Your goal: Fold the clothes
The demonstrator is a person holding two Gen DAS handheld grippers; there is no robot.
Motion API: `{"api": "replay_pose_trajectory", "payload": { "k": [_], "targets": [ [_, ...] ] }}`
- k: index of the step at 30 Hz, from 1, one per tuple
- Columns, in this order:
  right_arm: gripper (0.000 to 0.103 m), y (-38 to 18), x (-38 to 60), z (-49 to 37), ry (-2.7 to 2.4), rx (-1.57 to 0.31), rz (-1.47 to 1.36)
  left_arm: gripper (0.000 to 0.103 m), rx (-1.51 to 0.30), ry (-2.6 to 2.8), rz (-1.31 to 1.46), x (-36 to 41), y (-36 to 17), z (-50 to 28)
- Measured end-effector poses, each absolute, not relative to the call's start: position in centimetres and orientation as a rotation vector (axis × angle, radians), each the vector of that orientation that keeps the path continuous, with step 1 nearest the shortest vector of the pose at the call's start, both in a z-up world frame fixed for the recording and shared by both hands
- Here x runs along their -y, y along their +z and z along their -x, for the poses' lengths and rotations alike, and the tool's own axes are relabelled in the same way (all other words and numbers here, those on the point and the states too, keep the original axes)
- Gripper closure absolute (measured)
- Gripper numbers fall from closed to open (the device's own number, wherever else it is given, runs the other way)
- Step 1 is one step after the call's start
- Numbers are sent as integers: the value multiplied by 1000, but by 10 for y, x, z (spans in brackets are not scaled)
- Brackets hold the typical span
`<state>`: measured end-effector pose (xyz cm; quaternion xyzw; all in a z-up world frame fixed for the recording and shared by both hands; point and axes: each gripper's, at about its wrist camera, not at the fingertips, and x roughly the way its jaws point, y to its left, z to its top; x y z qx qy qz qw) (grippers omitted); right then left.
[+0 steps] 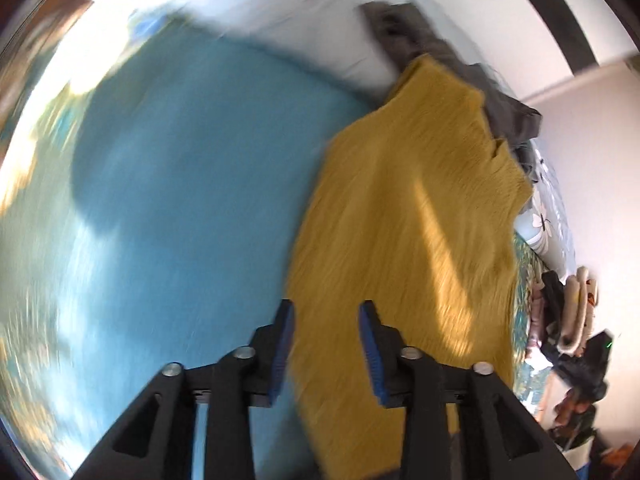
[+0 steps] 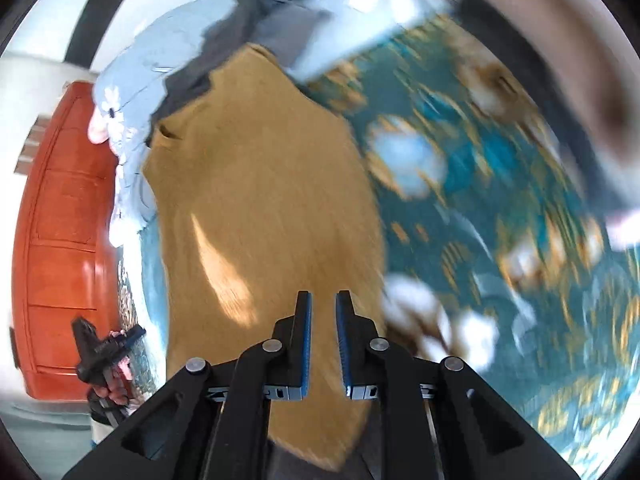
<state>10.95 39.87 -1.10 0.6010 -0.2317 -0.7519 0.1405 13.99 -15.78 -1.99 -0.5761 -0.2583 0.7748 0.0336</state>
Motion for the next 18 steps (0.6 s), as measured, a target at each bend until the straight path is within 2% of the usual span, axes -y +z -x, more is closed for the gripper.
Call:
{"api": "replay_pose_trajectory", "payload": {
  "k": [2,4,6,12,15,18],
  "targets": [
    [84,-2,-383,-83,-2201,594,-1692,47,707,2433,1719,147,-9,-103],
    [69,6,-366,-52,-2240,506,-1643,41,621,2476,1683,135,-4,-68],
    [61,10,-355,-29,-2271,460,-1610,39,538,2507,1668,126,-5,-36],
    [60,2,-333,57,-2377,322,-1578,38,307,2588,1625,98,-10,55],
    [60,-6,-326,88,-2408,267,-1562,38,228,2595,1612,94,-17,80],
    [60,-12,-318,114,-2423,198,-1542,38,65,2622,1574,84,-17,104]
  ]
}}
